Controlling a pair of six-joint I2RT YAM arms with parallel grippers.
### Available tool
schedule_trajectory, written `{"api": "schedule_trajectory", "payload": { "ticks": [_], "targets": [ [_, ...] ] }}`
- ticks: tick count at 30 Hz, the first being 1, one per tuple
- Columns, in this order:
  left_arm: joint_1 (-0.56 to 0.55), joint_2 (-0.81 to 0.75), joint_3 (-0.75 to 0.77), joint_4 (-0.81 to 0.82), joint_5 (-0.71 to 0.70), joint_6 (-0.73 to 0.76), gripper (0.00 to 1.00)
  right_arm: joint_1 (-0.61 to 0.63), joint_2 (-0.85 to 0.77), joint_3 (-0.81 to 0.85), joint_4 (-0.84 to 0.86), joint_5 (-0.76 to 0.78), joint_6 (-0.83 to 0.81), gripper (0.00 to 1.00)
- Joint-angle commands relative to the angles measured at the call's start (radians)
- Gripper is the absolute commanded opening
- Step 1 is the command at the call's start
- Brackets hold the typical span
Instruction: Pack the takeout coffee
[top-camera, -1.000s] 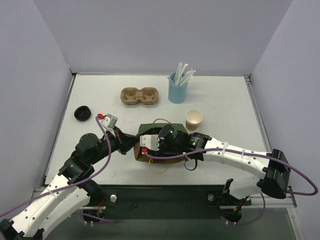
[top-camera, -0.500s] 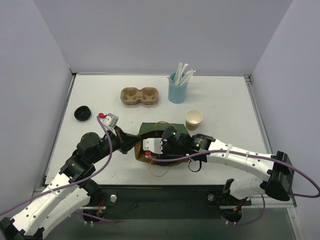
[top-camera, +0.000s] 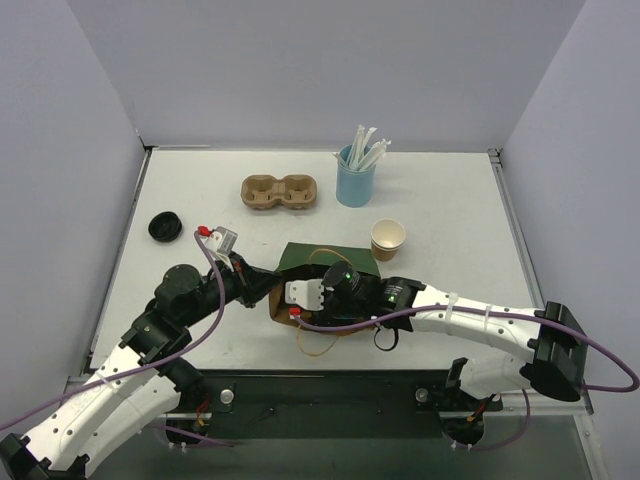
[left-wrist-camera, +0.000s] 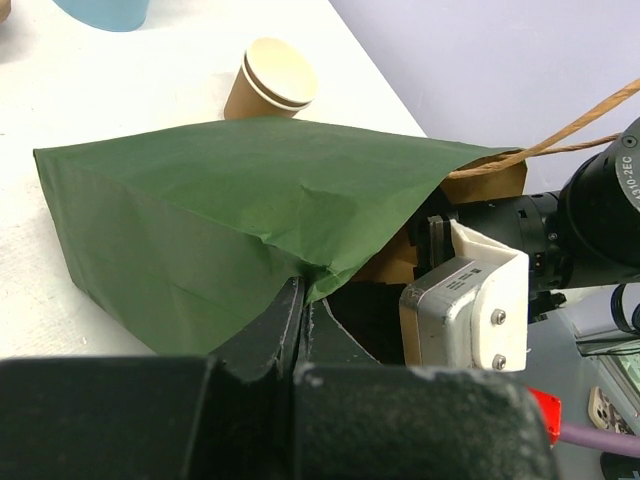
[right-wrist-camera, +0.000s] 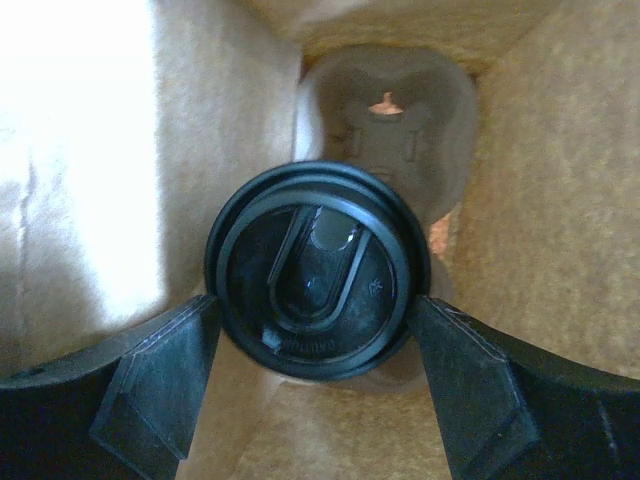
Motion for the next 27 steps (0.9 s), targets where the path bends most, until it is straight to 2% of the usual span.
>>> {"api": "schedule_trajectory", "payload": {
  "ticks": [1,14,27],
  "targets": [
    [0.0,0.002,0.008,0.046,0.015,-0.017,0.0,0.011,-0.01,-0.012,0.068,0.068,-0.02,0.77],
    [0.0,0.007,0.004,0.051,0.015,-0.017,0.0,0.019,-0.039,-0.029,0.077,0.102,-0.021,0.56],
    [0.002,0.01,0.007,0.039,-0.005,-0.003,0.0,0.015,-0.108,-0.029,0.044,0.125,-0.047,0.5]
  ]
}}
